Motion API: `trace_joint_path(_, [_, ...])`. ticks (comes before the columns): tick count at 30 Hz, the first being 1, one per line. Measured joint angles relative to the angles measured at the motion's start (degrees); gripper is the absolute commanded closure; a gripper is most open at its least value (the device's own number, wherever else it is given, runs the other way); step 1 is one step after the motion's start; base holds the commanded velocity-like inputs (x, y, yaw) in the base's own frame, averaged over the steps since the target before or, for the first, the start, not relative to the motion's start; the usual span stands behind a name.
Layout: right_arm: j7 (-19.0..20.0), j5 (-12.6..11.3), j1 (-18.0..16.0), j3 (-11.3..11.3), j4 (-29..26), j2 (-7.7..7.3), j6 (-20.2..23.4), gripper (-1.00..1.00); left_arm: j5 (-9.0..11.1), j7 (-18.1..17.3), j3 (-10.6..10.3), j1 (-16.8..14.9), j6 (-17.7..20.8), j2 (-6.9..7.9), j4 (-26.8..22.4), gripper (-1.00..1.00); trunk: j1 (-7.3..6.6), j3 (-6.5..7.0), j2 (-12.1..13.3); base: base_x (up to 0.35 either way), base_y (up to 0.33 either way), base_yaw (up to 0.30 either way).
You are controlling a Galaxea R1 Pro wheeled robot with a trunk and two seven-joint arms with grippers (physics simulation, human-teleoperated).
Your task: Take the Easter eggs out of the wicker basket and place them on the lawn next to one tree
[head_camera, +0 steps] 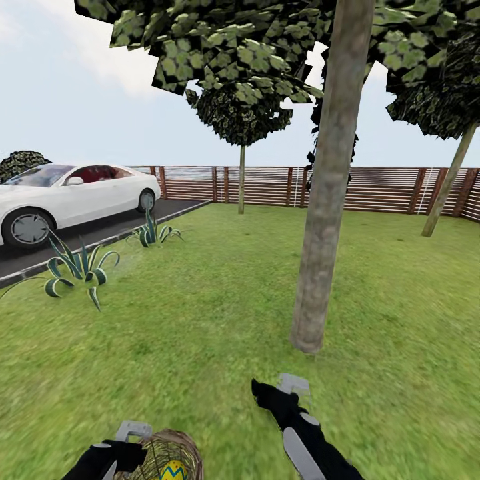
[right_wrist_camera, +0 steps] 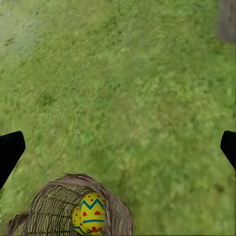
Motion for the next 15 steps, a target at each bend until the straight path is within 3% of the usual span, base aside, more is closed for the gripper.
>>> trace_joint_path(1, [-2.2,0.7,0.7,0.1,-4.5,0.00,2.4,-1.00,0.0,0.0,0.0,0.0,-0.1,0.01,0.1,-1.00,0.00,0.00,0.0,0.000,0.000,0.000])
trace_joint_path(2, [-6.2,1.8,2.0,0.2,-12.6,0.00,7.0,-1.00,0.1,0.0,0.0,0.0,-0.2,0.01,0.6,-1.00,0.01,0.00,0.0,0.000,0.000,0.000])
trace_joint_path(5, [-12.2,2.8,3.5,0.3,-22.4,0.34,13.6,-1.00,0.1,-0.1,0.0,-0.1,-0.4,-0.05,1.5,-1.00,0.00,0.00,0.0,0.000,0.000,0.000])
trace_joint_path(10, [-15.8,3.3,2.8,0.2,-27.5,0.65,17.4,-1.00,0.0,-0.1,0.0,-0.1,-0.6,-0.10,2.1,-1.00,0.01,0.00,0.0,0.000,0.000,0.000])
trace_joint_path(15, [-16.6,3.4,1.5,0.1,-28.5,0.67,18.2,-1.00,0.0,-0.1,0.0,-0.1,-0.5,-0.08,2.2,-1.00,0.01,0.00,0.0,0.000,0.000,0.000])
